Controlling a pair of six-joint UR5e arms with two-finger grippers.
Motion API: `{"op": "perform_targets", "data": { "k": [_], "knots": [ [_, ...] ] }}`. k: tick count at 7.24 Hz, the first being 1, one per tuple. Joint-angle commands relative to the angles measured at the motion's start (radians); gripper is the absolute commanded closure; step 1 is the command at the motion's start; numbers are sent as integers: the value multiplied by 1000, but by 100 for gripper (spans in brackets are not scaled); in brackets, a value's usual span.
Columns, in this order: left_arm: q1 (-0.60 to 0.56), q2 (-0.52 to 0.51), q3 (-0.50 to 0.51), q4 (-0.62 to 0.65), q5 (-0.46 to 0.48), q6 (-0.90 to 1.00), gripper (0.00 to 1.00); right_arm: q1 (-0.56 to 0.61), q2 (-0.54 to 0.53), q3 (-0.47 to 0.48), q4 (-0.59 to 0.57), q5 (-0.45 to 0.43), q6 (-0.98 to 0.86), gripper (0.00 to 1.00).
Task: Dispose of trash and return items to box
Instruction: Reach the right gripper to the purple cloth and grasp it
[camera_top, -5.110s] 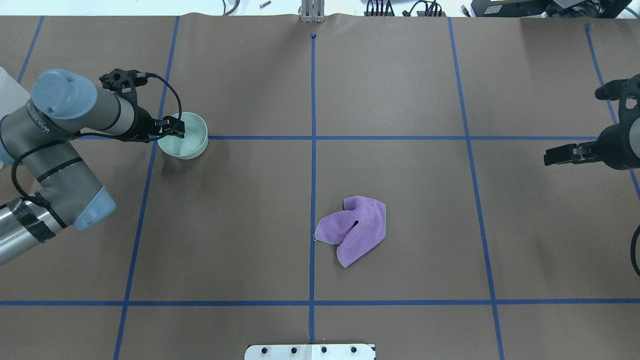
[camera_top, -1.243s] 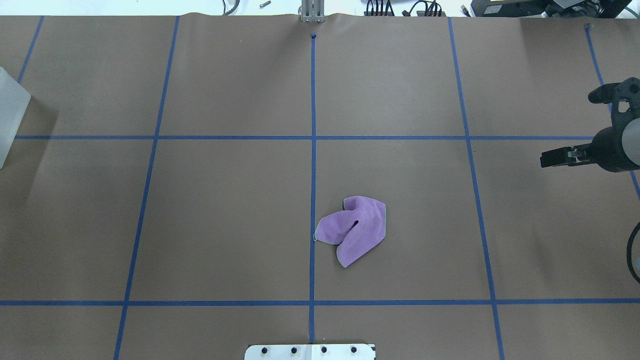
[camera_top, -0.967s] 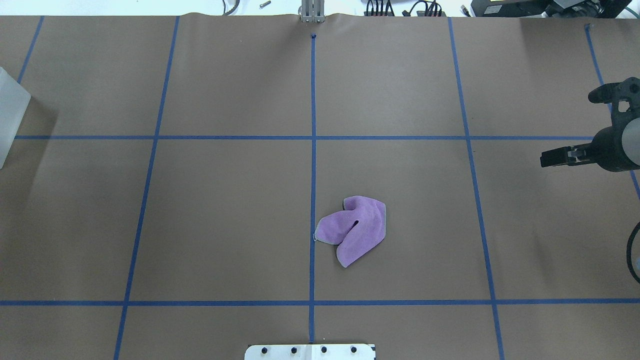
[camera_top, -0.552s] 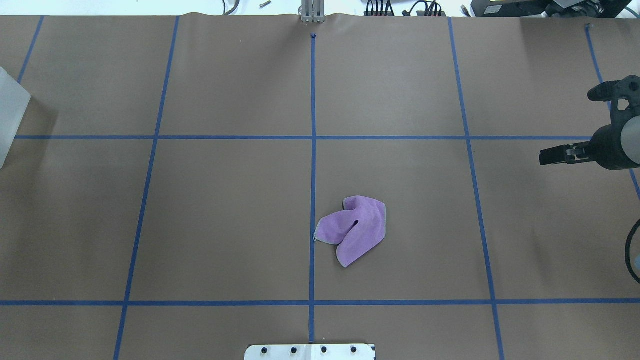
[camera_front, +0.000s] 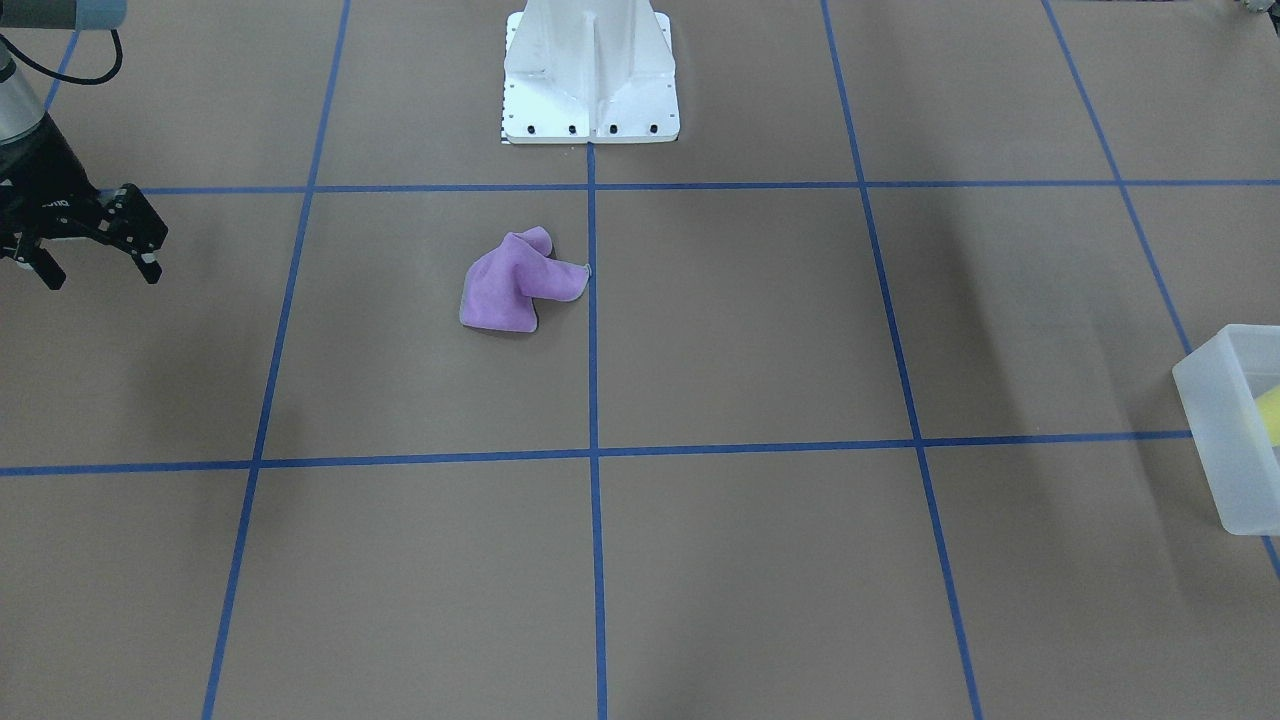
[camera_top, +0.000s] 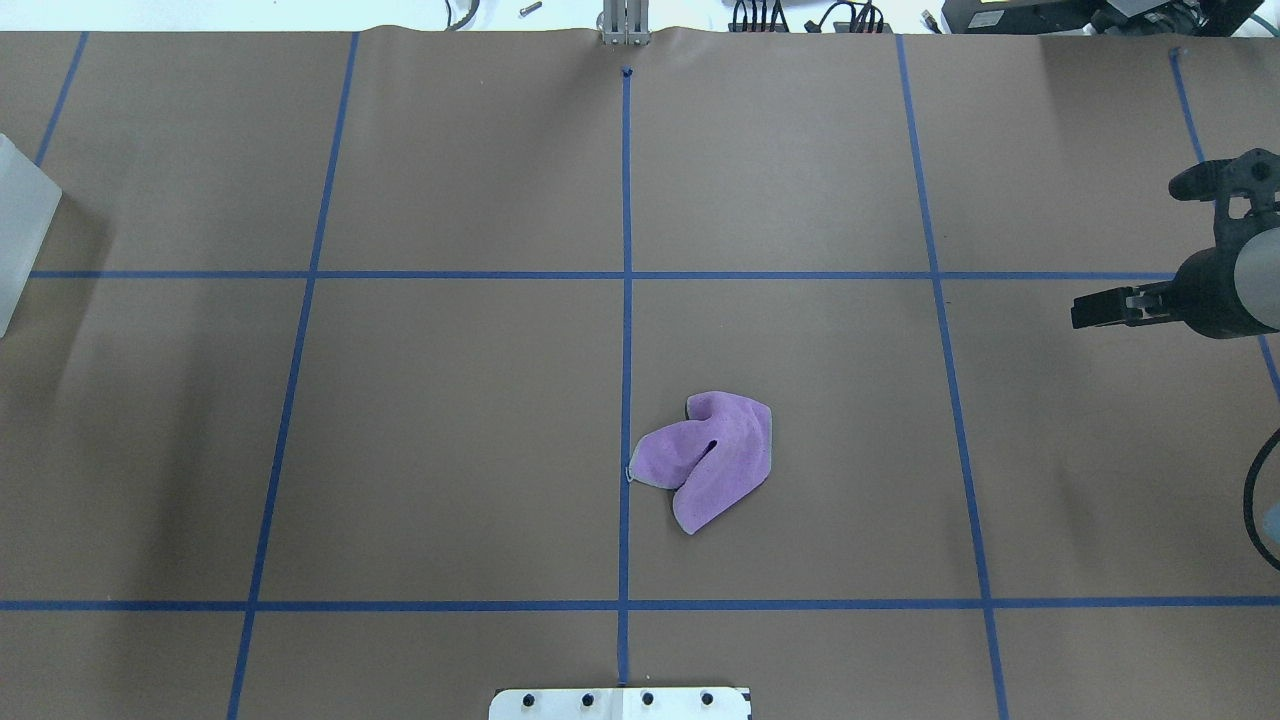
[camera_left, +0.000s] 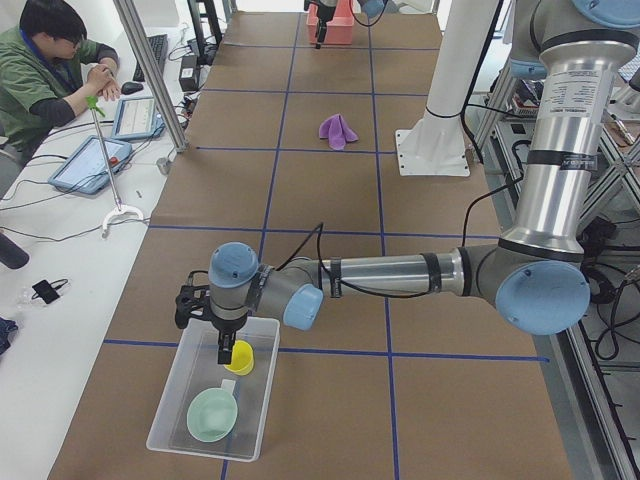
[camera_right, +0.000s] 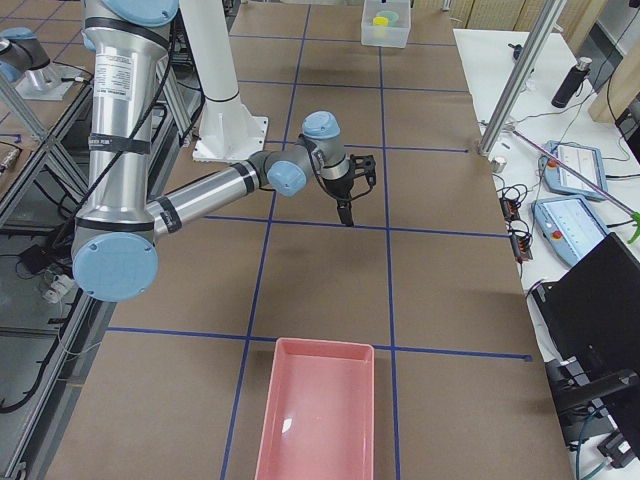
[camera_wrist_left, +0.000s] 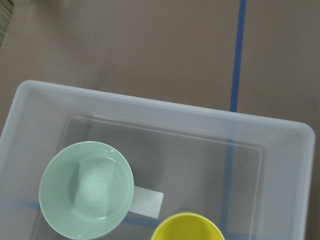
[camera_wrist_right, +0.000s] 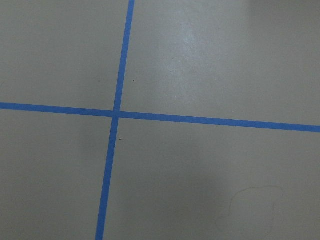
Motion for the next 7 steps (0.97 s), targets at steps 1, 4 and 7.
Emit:
{"op": "perform_targets", "data": {
  "k": [1,4,7],
  "knots": [
    [5,78,-155,122,-113,165,1,-21,34,1,-2,-1,55,0],
    [-101,75,-301,583,-26,634,1,-171,164,-3,-17,-107,242,0],
    [-107,88,-304,583,-18,651,1,-405,467,-9,-339,-313,487,0]
  ]
}}
